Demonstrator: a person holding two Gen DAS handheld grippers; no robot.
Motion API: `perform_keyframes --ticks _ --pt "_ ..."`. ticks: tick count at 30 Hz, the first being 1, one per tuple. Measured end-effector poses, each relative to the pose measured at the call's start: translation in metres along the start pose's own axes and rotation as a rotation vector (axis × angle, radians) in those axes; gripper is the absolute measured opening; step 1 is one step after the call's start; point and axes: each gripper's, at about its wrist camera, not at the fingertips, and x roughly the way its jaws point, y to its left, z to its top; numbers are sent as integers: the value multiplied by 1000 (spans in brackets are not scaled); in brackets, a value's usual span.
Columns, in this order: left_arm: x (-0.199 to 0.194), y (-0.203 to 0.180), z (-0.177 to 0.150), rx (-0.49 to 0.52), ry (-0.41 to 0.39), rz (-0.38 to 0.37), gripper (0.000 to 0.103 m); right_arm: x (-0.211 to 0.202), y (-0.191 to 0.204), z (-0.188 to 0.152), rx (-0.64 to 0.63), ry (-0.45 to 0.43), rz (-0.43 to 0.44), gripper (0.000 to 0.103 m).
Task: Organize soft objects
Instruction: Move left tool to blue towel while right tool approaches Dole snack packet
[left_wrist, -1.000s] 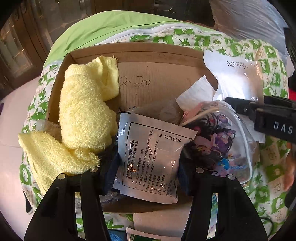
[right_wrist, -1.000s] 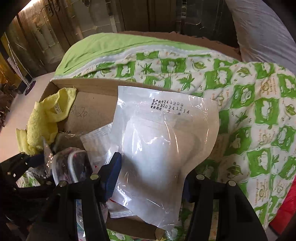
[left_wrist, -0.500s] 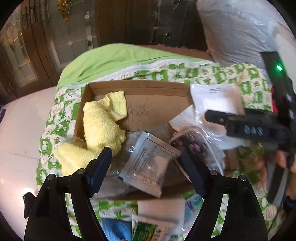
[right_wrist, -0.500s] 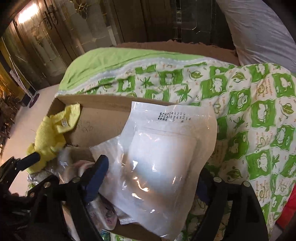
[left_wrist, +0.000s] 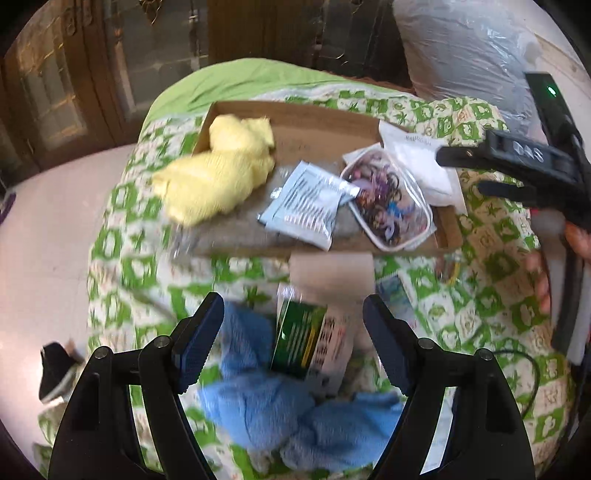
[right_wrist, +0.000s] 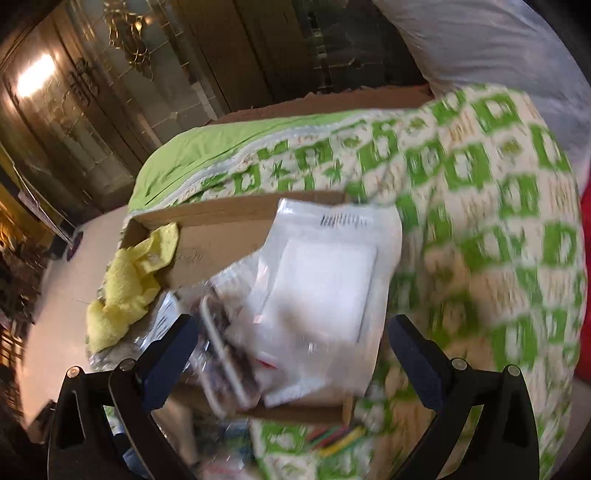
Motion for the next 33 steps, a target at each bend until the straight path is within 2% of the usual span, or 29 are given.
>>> perform_keyframes --ticks 5,9,11,13,15,19,27,33 --pt "-8 5 -20 -35 8 -10 79 -11 8 -41 -23 19 28 103" --pt "-12 15 -39 -70 3 -16 79 -24 11 -74 -38 -10 27 103" --pt "-8 23 -49 -114 30 -35 79 -32 10 -91 -46 -34 5 103" --pt "-6 27 -50 -137 48 -50 79 -36 9 -104 -65 -40 -4 103" --pt "-10 26 -49 -133 30 -54 79 -38 6 -113 -84 -24 5 103" --pt "-14 20 -52 -106 20 -42 79 -33 -4 -125 -61 20 40 103" --pt "-12 27 -53 -142 32 -64 79 -26 3 -138 -109 38 1 103" --pt "-11 22 -55 -127 42 -61 79 -21 7 -140 -130 48 -9 103"
